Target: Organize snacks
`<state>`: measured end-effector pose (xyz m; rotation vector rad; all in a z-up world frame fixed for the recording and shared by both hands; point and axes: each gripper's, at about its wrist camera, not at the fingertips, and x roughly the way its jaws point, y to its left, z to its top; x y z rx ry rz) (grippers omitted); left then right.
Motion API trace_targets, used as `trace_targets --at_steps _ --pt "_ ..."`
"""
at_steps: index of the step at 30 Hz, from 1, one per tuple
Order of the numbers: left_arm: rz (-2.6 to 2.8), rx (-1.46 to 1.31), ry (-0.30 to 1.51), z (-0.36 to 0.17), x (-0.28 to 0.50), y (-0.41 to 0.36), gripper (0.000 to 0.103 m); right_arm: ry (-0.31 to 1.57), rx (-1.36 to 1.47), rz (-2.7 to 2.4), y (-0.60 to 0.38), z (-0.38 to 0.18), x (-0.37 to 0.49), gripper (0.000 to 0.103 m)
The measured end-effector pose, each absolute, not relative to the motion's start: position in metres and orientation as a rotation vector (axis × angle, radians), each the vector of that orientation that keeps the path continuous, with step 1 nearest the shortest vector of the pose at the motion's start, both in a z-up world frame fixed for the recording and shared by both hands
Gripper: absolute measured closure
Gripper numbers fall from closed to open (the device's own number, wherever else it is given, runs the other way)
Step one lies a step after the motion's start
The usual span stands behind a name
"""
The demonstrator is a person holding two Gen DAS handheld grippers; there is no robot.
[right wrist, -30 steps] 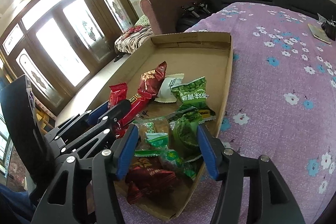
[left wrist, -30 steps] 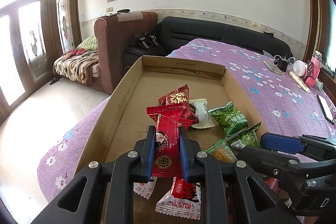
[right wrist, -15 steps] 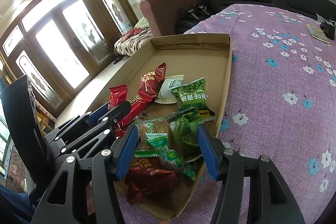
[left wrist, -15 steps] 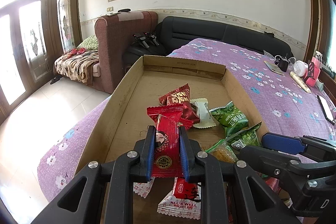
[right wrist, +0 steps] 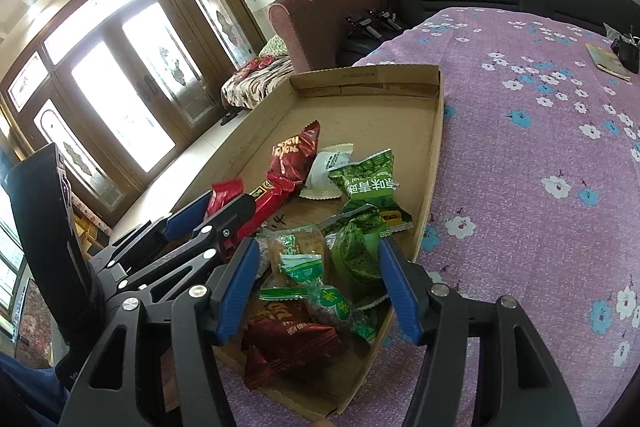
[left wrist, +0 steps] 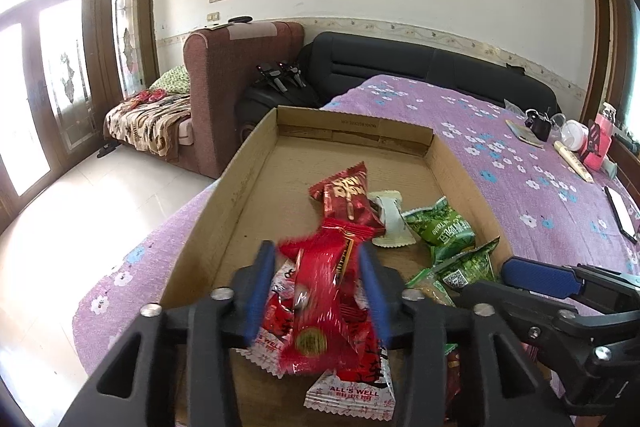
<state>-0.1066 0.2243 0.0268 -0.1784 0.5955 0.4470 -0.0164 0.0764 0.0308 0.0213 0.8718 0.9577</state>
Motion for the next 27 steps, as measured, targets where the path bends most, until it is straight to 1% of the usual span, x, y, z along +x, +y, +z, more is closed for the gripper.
trace_targets --at_steps 2,3,4,5,6,7,8,9,11,12,14,17,21,27 --pt "0.460 -0.164 0.583 0.030 -0.109 0.224 0.044 0.860 0.026 0.960 0.074 0.035 -0.019 0.031" --pt "0.462 -0.156 0.576 0.032 -0.110 0.222 0.042 0.847 0.024 0.953 0.072 0.038 -0.020 0.028" --pt "0.463 -0.146 0.564 0.035 -0.112 0.220 0.040 0.823 0.017 0.936 0.070 0.043 -0.023 0.021" --pt "0.463 -0.139 0.551 0.038 -0.115 0.219 0.033 0.794 0.012 0.923 0.066 0.048 -0.025 0.017" --pt "0.461 -0.132 0.538 0.042 -0.116 0.217 0.022 0.767 0.011 0.915 0.062 0.053 -0.028 0.017" --pt "0.458 -0.128 0.532 0.044 -0.117 0.216 0.016 0.748 0.012 0.905 0.060 0.056 -0.030 0.016" --pt "0.449 -0.122 0.527 0.046 -0.119 0.214 0.008 0.732 0.015 0.896 0.056 0.059 -0.031 0.014" --pt "0.447 -0.116 0.523 0.048 -0.120 0.212 0.006 0.718 0.026 0.884 0.049 0.064 -0.032 0.012" --pt "0.458 -0.092 0.514 0.051 -0.122 0.208 0.003 0.708 0.039 0.858 0.040 0.067 -0.030 0.003" --pt "0.462 -0.082 0.516 0.051 -0.121 0.206 0.001 0.701 0.038 0.828 0.034 0.068 -0.030 0.002" --pt "0.459 -0.065 0.532 0.052 -0.120 0.202 0.001 0.692 0.021 0.776 0.025 0.069 -0.028 0.001" --pt "0.476 -0.027 0.562 0.051 -0.117 0.194 0.001 0.657 -0.015 0.719 0.016 0.069 -0.033 0.001" --pt "0.467 0.000 0.574 0.052 -0.114 0.186 0.001 0.592 -0.129 0.625 0.002 0.072 -0.044 0.001" --pt "0.433 -0.019 0.594 0.050 -0.108 0.179 0.001 0.613 -0.057 0.586 -0.028 0.068 -0.039 0.001"
